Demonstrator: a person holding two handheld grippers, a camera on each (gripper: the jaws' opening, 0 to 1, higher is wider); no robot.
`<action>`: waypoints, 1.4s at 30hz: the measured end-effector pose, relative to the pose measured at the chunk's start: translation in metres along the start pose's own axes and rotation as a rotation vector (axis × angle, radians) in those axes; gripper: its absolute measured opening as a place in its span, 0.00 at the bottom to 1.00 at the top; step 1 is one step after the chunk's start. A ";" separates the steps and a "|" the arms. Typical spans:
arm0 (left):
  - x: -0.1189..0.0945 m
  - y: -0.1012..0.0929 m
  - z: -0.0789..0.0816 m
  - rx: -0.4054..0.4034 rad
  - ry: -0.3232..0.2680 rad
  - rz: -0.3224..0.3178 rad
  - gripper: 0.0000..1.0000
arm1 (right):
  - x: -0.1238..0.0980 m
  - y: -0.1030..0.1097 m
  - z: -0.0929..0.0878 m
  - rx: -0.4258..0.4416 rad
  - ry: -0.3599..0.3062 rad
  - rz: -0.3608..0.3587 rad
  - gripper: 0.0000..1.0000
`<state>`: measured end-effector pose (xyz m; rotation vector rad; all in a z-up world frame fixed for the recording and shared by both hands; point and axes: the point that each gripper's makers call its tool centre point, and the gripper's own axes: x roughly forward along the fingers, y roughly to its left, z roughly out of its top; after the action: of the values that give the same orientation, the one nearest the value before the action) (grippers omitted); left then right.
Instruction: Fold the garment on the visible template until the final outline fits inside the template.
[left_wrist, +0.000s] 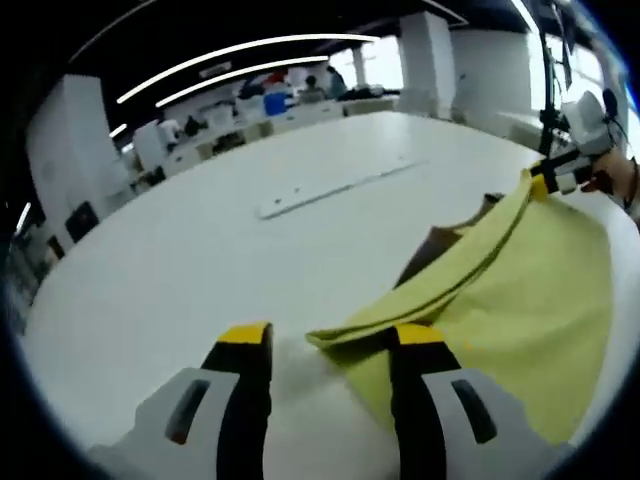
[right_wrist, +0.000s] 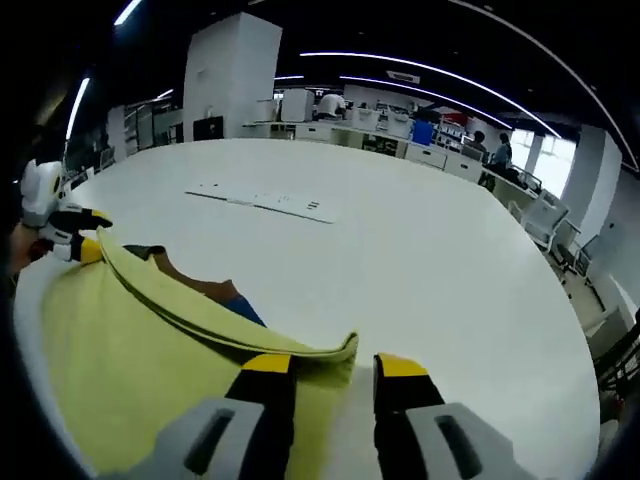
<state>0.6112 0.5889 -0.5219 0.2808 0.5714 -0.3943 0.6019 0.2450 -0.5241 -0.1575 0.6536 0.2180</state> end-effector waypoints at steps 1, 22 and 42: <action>0.002 0.003 0.003 -0.019 -0.010 0.014 0.44 | 0.002 -0.002 0.003 0.029 -0.008 -0.006 0.28; -0.029 0.017 0.016 -0.226 -0.059 0.036 0.51 | -0.024 0.005 0.014 0.173 -0.014 0.035 0.45; -0.089 -0.007 0.001 -0.179 -0.060 -0.075 0.56 | -0.091 0.032 -0.013 0.060 0.051 0.146 0.52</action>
<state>0.5401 0.6076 -0.4711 0.0759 0.5554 -0.4196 0.5159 0.2593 -0.4803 -0.0575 0.7224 0.3351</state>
